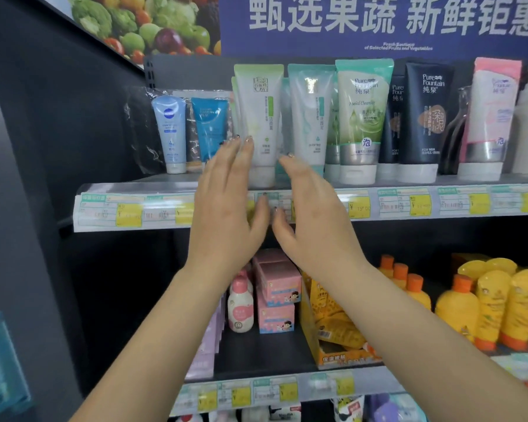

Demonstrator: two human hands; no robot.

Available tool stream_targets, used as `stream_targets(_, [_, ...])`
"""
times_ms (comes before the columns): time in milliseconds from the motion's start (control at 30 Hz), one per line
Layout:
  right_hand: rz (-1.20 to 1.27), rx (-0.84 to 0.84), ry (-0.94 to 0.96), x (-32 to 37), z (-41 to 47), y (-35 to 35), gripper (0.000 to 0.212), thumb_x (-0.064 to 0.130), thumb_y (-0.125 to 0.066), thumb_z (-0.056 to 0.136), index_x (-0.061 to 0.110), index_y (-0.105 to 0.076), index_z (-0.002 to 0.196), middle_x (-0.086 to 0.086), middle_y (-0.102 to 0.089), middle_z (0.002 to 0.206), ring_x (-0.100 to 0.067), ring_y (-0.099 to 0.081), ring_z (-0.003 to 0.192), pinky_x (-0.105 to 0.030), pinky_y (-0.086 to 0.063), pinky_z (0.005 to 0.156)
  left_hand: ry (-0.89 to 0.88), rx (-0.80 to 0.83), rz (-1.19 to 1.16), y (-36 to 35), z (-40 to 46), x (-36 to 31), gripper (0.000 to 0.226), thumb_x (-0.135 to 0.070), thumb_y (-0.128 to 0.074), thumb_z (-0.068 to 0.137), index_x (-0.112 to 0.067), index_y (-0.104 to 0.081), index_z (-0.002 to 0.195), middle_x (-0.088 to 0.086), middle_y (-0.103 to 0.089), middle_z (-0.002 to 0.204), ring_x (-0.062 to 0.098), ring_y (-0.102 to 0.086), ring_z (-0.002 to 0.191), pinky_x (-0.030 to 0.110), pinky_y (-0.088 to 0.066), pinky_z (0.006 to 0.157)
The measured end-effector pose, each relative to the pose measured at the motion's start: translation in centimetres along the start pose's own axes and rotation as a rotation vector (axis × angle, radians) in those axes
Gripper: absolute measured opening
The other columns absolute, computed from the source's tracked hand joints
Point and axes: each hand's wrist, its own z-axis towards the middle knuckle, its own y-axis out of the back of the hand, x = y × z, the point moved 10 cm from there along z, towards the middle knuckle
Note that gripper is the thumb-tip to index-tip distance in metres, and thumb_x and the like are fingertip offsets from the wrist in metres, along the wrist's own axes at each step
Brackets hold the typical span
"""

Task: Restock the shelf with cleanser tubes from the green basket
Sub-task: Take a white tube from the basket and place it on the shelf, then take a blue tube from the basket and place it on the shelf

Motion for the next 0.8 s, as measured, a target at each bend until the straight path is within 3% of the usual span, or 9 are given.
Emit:
stream_targets(133, [-0.096,0.010,0.030,-1.2,-5.1,-1.3,0.057,0.010,-0.050,0.079,0.002,-0.041,0.135,-0.020,-0.046,0.138,-0.029,-0.039,0.129,-0.043,-0.029,0.109,-0.039,0.114,0.090,-2.6,-5.2,-1.1,0.065,-0.021,-0.048,0.080,-0.014,-0.023,0.140,0.019,-0.031,0.147,0.027,-0.018,0.137,0.048,-0.014,0.113])
stream_targets(300, [-0.251,0.133,0.026,-3.0,-12.8,-3.6,0.054,0.015,-0.041,0.081,0.006,-0.045,0.135,-0.022,-0.044,0.139,-0.031,-0.032,0.130,-0.050,-0.016,0.108,-0.028,0.288,0.081,-6.3,-13.4,-2.9,0.071,-0.018,-0.055,0.079,-0.014,-0.021,0.142,0.018,-0.026,0.149,0.030,-0.015,0.139,0.040,0.000,0.114])
stream_targets(433, [-0.330,0.292,-0.049,-5.5,-19.2,-5.7,0.058,0.011,-0.049,0.077,0.010,-0.045,0.134,-0.020,-0.044,0.139,-0.035,-0.039,0.128,-0.057,-0.024,0.105,0.027,0.488,0.075,-9.8,-20.2,-3.7,0.078,-0.016,-0.054,0.074,-0.015,-0.019,0.143,0.016,-0.024,0.150,0.030,-0.016,0.138,0.045,-0.006,0.113])
stream_targets(600, [-0.371,0.480,-0.135,-7.7,-26.6,-7.2,0.062,0.018,-0.033,0.074,0.014,-0.045,0.135,-0.021,-0.047,0.137,-0.036,-0.044,0.125,-0.061,-0.030,0.101,0.114,0.710,0.101,-12.4,-28.2,-3.6,0.081,-0.012,-0.062,0.072,-0.011,-0.020,0.141,0.023,-0.034,0.145,0.038,-0.029,0.134,0.053,-0.017,0.107])
stream_targets(700, [-0.394,0.564,-0.178,-9.0,-32.4,-7.7,0.064,0.006,-0.044,0.073,0.015,-0.043,0.136,-0.021,-0.046,0.138,-0.038,-0.045,0.125,-0.061,-0.028,0.103,0.172,0.853,0.159,-13.3,-34.0,-3.3,0.080,-0.012,-0.067,0.072,-0.007,-0.027,0.141,0.021,-0.035,0.145,0.038,-0.032,0.134,0.055,-0.024,0.107])
stream_targets(800, [-0.411,0.642,-0.223,-10.1,-37.5,-8.3,0.078,0.000,-0.066,0.062,0.015,-0.046,0.135,-0.021,-0.048,0.136,-0.038,-0.048,0.123,-0.061,-0.029,0.102,0.170,0.902,0.187,-13.2,-38.3,-3.8,0.064,-0.009,-0.062,0.071,-0.005,-0.042,0.132,0.019,-0.045,0.139,0.035,-0.038,0.127,0.050,-0.030,0.101])
